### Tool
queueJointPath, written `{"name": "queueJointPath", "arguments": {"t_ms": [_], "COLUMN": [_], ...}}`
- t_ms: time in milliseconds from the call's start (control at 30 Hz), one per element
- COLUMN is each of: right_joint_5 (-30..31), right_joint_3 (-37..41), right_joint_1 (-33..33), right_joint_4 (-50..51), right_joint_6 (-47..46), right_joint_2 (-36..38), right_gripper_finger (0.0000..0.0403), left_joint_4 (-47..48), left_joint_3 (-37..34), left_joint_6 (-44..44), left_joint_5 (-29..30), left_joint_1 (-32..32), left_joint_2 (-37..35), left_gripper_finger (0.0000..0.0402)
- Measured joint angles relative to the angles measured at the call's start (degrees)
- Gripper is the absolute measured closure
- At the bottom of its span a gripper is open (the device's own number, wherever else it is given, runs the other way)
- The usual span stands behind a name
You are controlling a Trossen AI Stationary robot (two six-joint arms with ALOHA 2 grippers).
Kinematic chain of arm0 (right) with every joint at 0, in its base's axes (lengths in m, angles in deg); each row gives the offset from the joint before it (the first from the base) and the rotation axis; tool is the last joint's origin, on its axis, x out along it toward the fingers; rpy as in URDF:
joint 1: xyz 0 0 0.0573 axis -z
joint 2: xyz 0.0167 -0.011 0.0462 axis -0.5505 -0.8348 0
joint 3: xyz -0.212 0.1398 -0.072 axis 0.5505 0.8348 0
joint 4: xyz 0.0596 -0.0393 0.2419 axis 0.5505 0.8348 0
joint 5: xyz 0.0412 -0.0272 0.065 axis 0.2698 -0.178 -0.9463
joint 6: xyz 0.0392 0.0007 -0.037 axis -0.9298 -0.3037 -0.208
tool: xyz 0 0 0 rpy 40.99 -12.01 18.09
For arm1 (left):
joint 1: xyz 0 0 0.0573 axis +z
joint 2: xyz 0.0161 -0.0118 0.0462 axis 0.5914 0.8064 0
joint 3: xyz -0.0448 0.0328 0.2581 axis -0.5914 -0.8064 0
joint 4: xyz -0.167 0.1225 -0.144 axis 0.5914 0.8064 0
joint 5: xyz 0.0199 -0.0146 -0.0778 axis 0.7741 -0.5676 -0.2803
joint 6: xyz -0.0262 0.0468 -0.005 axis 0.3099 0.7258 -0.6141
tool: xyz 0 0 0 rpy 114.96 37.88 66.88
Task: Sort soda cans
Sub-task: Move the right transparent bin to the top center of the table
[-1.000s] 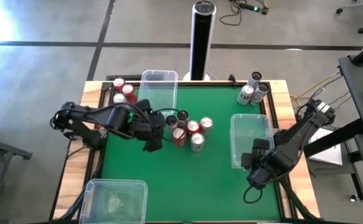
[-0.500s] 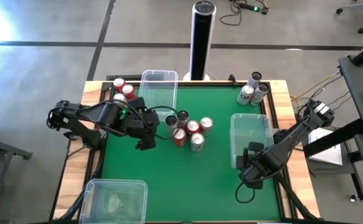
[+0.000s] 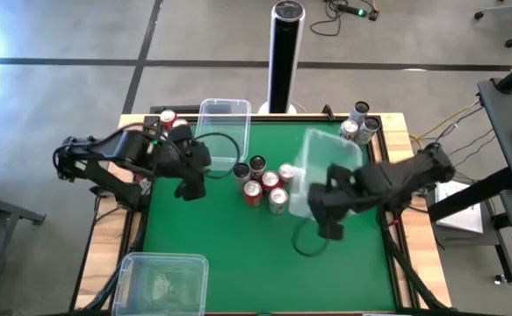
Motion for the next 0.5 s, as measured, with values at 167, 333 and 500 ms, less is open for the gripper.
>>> {"name": "queueJointPath", "arguments": {"t_ms": [167,333,500], "right_joint_5": [1.44,3.64,11.45], "right_joint_3": [-8.38,-12.45,-14.58], "right_joint_1": [8.43,13.58,20.68], "right_joint_4": [-0.2,-0.27,-0.77], "right_joint_6": [5.55,11.33,21.33], "right_joint_2": [-3.54,-5.9,-8.31], "right_gripper_finger": [0.0388,0.0388,0.0386], "left_joint_4": [-0.34,-2.43,-9.68], "left_joint_3": [-3.66,-10.38,-18.4], "left_joint_6": [3.29,5.26,10.26], "left_joint_5": [-5.18,-5.95,-12.12], "left_joint_1": [3.81,5.87,9.94], "left_joint_2": [-4.57,-9.19,-11.97], "left_gripper_finger": [0.0165,0.0153,0.0148]}}
